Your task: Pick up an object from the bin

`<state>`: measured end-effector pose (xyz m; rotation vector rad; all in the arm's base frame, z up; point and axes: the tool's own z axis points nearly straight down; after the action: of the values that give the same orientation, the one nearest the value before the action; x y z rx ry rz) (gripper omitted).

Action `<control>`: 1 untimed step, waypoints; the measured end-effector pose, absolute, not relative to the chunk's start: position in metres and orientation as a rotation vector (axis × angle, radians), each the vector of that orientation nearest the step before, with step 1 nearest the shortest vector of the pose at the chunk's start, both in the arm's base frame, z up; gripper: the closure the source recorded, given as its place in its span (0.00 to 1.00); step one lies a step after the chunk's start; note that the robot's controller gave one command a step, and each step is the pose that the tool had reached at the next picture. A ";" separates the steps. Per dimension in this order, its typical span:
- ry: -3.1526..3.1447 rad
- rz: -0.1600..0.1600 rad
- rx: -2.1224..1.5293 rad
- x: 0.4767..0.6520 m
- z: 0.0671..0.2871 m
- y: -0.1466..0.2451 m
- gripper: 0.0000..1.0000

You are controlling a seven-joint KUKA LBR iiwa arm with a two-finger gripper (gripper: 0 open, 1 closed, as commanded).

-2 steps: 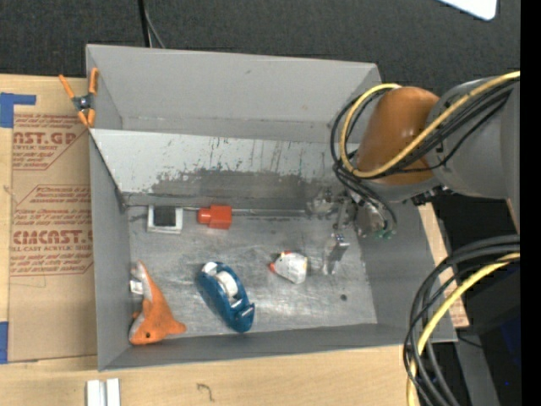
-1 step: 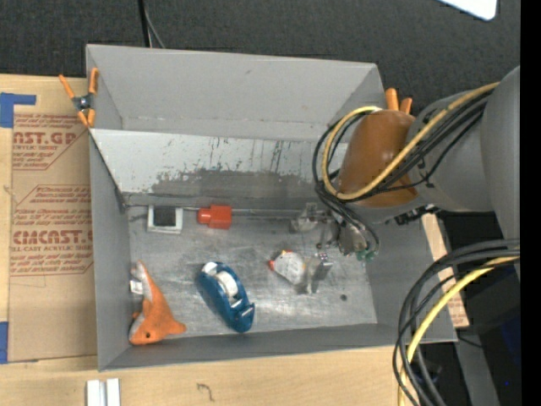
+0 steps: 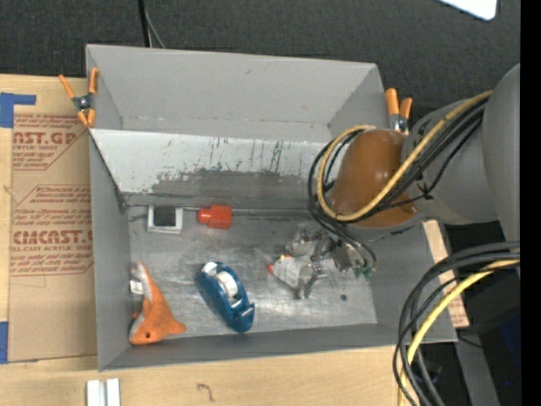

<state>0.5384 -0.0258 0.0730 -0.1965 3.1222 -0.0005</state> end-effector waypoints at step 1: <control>3.122 -0.001 -0.197 0.538 0.073 -0.026 1.00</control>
Offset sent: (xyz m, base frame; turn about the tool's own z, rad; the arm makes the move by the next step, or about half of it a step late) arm -0.0031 -0.0372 0.1547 -0.0090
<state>0.5384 -0.0257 0.0729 -0.1968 3.1223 -0.0006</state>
